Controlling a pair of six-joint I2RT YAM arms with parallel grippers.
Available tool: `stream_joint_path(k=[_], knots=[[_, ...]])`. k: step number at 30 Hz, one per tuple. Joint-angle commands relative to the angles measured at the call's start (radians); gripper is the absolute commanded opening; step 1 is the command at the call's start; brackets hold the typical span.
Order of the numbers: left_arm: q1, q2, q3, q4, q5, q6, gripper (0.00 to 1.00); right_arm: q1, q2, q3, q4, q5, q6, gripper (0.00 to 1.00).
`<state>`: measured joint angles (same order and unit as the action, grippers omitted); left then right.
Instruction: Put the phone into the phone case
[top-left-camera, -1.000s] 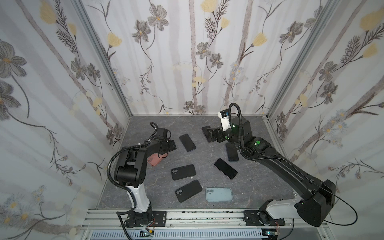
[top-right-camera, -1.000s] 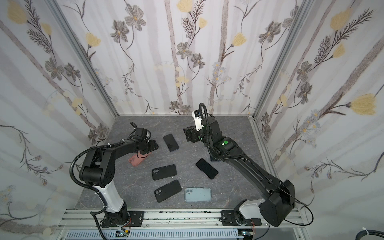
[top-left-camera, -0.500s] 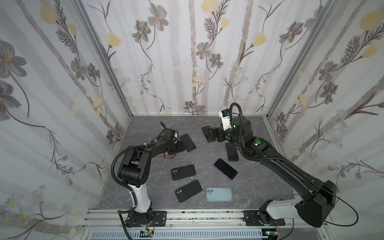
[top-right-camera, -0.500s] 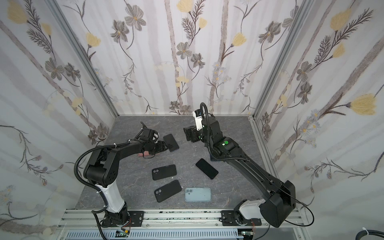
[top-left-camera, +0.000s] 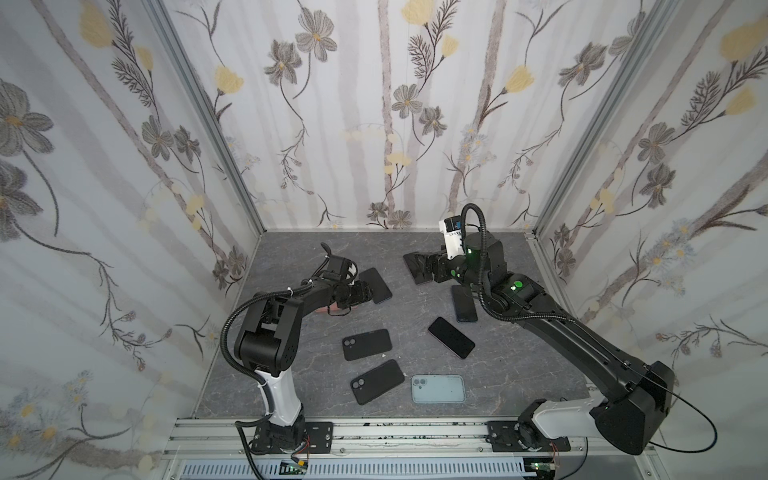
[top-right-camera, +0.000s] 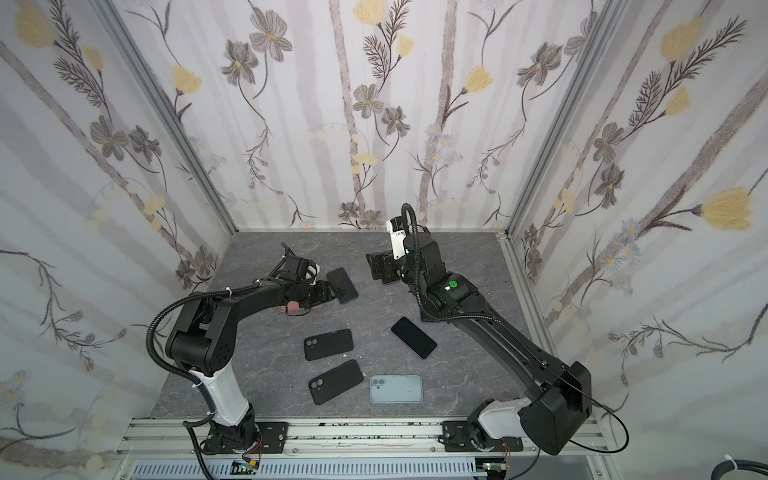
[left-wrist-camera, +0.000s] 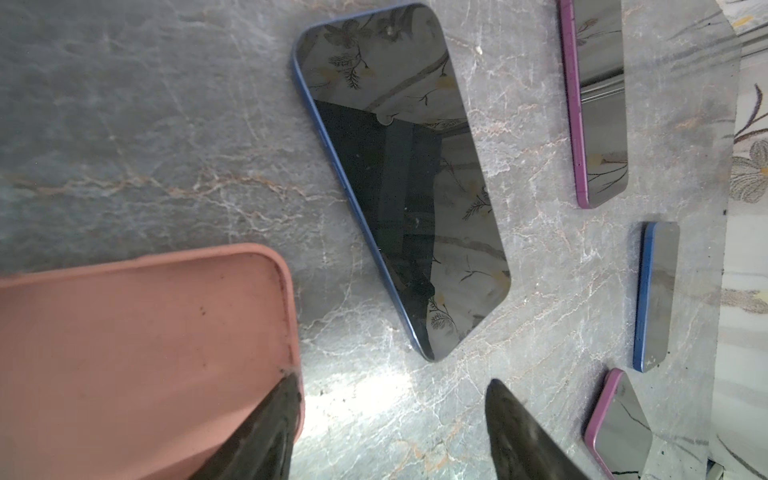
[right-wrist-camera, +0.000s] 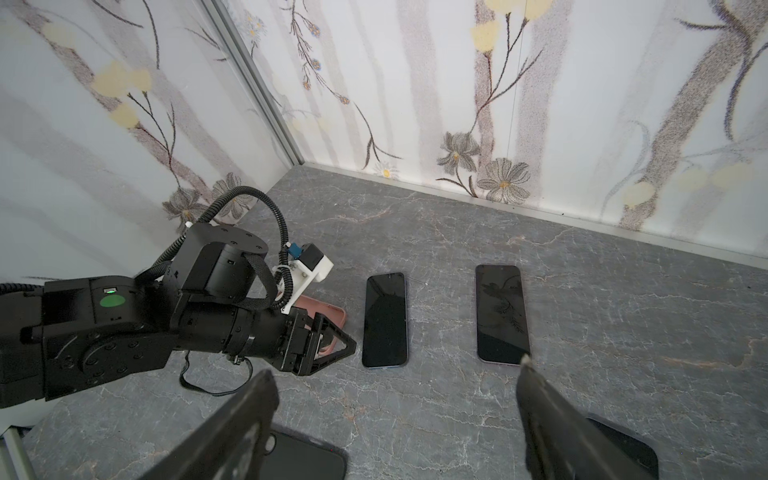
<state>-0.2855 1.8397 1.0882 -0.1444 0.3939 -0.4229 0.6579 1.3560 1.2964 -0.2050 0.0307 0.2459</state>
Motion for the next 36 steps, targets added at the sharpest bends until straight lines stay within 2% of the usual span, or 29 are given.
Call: stream_joint_path(k=[1, 7, 13, 19, 24, 36], knots=[[-0.001, -0.021, 0.020, -0.008, -0.011, 0.016, 0.70, 0.003, 0.010, 0.024, 0.018, 0.003, 0.010, 0.88], [-0.001, -0.118, 0.070, -0.065, -0.100, 0.093, 0.71, 0.008, 0.056, 0.082, 0.007, 0.017, 0.002, 0.88], [0.003, -0.259, 0.068, -0.009, -0.236, 0.131, 0.71, 0.033, 0.162, 0.240, -0.058, 0.015, -0.051, 0.88], [0.005, -0.406, 0.050, 0.050, -0.291, 0.193, 0.73, 0.064, 0.265, 0.347, -0.097, 0.046, -0.094, 0.89], [0.007, -0.468, 0.044, 0.040, -0.330, 0.239, 0.73, 0.081, 0.359, 0.454, -0.146, 0.047, -0.122, 0.89], [0.010, -0.729, -0.141, 0.150, -0.446, 0.315, 0.75, 0.103, 0.593, 0.728, -0.268, 0.006, -0.193, 0.91]])
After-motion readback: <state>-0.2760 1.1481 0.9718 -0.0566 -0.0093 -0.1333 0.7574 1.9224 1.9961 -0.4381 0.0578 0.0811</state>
